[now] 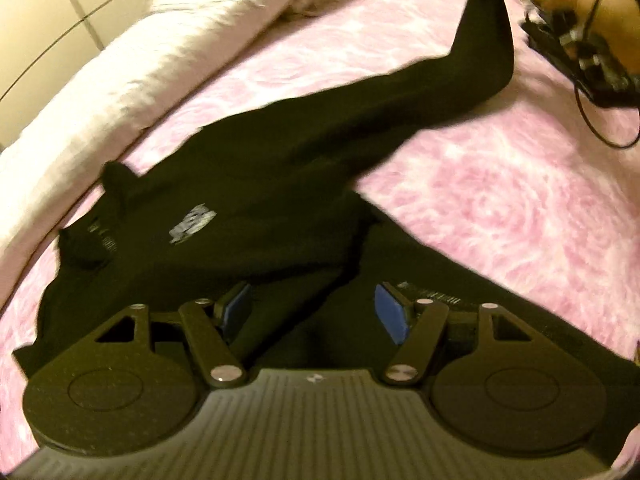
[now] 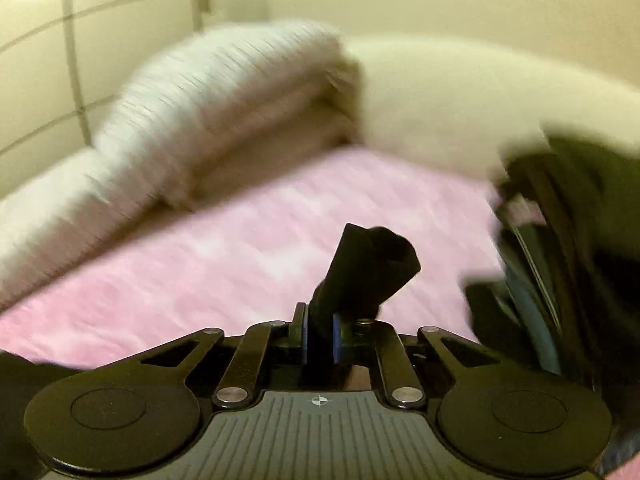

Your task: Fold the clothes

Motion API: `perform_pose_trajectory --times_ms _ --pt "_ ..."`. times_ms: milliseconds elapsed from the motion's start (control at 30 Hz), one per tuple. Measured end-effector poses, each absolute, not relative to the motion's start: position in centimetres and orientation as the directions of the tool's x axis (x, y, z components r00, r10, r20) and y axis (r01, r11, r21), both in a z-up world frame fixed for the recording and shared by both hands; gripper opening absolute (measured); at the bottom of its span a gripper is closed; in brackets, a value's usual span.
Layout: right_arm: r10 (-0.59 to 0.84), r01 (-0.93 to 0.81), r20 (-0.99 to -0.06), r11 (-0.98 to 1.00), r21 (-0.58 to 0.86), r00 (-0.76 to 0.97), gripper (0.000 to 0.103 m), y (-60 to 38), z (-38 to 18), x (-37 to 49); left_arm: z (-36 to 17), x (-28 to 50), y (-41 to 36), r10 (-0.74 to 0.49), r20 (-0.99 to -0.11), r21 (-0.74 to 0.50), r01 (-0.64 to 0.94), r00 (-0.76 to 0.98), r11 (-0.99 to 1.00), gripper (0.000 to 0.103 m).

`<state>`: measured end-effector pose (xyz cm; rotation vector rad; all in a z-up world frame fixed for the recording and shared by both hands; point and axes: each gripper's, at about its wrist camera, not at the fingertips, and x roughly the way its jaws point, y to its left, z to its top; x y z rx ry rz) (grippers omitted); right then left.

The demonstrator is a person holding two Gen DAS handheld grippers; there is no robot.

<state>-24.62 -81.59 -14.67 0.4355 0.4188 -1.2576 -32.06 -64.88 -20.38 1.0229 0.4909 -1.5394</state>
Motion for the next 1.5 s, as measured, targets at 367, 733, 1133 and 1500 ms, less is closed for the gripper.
perform_pose_trajectory --times_ms 367,733,1133,1500 --pt "-0.394 0.371 -0.261 0.919 -0.133 0.882 0.010 -51.2 -11.9 2.7 -16.9 -13.5 -52.7 -0.574 -0.783 0.261 0.964 0.239 0.046 0.064" --pt "-0.327 0.251 -0.489 0.944 -0.216 0.809 0.010 -43.0 -17.8 11.9 -18.3 -0.9 -44.2 -0.532 -0.794 0.223 0.955 0.295 0.197 0.064" --pt "-0.153 0.049 -0.660 0.984 -0.174 0.736 0.039 -38.3 -20.4 14.7 -18.4 1.5 -45.4 -0.592 -0.775 0.150 0.975 0.220 0.165 0.065" --pt "-0.339 0.320 -0.703 0.933 -0.165 0.625 0.043 -48.6 -19.2 5.2 -21.2 -2.1 -56.2 -0.652 -0.755 0.088 0.996 0.073 0.009 0.058"
